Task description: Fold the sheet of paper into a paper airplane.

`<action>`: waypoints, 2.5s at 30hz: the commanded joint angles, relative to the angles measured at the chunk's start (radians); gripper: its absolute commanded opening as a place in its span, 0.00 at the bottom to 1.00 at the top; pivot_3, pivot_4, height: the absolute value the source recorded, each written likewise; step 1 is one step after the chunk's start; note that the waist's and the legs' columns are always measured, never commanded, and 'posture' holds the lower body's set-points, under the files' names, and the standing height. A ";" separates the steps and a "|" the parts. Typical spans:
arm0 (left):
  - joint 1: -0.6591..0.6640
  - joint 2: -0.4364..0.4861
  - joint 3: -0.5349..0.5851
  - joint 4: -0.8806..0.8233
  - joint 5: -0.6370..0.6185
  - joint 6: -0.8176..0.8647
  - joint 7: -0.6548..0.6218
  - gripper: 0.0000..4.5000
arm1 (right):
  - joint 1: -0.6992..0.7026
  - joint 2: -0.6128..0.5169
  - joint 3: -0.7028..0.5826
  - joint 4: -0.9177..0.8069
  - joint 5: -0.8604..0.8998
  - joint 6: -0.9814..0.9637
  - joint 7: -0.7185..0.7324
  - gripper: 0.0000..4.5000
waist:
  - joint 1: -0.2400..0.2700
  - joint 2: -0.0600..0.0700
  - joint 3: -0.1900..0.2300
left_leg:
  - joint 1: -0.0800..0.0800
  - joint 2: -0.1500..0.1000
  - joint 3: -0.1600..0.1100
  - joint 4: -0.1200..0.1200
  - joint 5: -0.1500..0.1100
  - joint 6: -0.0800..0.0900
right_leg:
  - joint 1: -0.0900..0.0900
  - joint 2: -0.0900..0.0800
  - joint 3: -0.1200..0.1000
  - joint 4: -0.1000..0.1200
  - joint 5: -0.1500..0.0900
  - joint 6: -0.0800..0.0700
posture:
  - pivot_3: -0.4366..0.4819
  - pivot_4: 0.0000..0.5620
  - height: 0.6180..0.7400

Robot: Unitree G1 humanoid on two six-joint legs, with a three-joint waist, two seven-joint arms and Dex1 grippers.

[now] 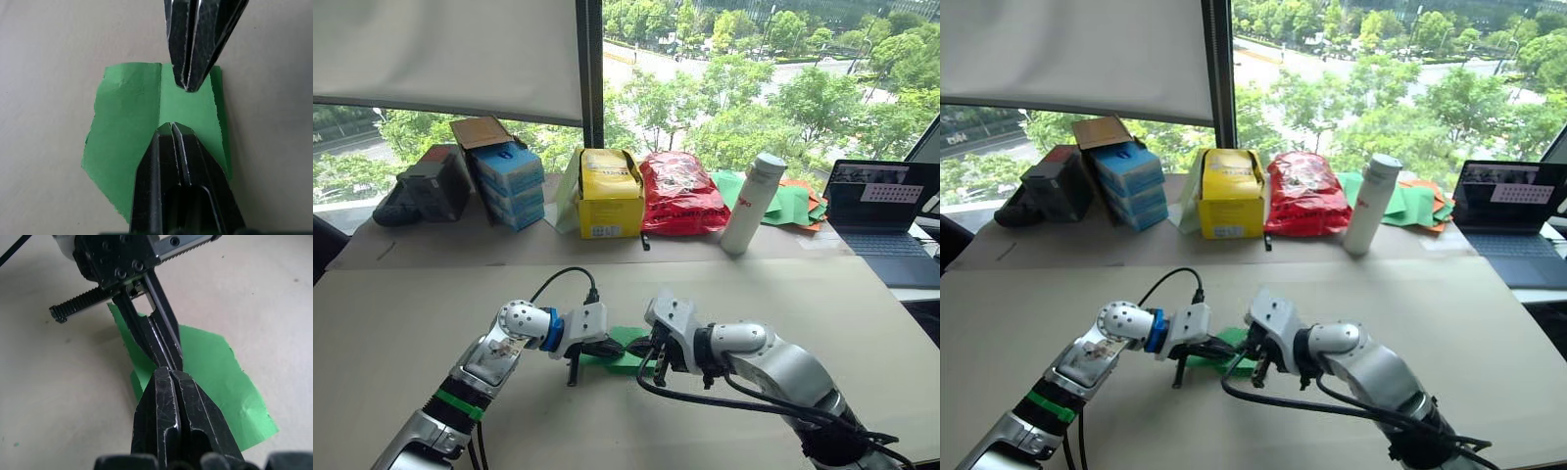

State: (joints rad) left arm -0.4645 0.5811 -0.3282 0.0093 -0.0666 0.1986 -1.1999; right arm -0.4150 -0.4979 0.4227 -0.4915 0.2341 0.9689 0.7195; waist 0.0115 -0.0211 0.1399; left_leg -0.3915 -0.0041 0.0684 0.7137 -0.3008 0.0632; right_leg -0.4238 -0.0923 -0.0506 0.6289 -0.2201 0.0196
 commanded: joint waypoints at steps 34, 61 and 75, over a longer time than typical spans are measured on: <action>0.276 0.003 0.106 -0.214 -0.182 0.212 0.194 0.00 | -0.018 0.012 -0.151 -0.018 0.073 -0.062 -0.018 0.01 | -0.002 0.000 0.000 | 0.003 0.001 0.000 -0.001 -0.003 0.004 | 0.000 -0.003 0.005 0.000 0.000 0.000 | 0.48 0.27 1.00; 0.270 0.011 0.097 -0.213 -0.174 0.208 0.203 0.00 | -0.078 0.012 -0.191 0.373 0.154 -0.075 0.112 0.59 | -0.003 0.001 0.001 | 0.003 0.001 0.000 -0.002 -0.003 0.005 | 0.000 -0.004 0.007 0.000 0.000 0.000 | 0.48 0.27 1.00; 0.275 0.012 0.095 -0.219 -0.174 0.210 0.205 0.00 | -0.072 0.113 -0.202 0.426 0.172 -0.081 0.110 0.59 | -0.009 0.001 0.000 | 0.003 0.001 0.000 -0.002 -0.003 0.004 | 0.000 -0.008 0.007 0.000 0.000 -0.001 | 0.48 0.27 1.00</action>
State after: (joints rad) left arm -0.1905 0.5871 -0.2227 -0.1876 -0.2459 0.4148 -0.9951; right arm -0.4841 -0.3906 0.2335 -0.0575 0.3782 0.8881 0.8247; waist 0.0023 -0.0197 0.1404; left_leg -0.3885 -0.0026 0.0683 0.7113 -0.3035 0.0672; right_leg -0.4238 -0.1004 -0.0432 0.6289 -0.2198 0.0191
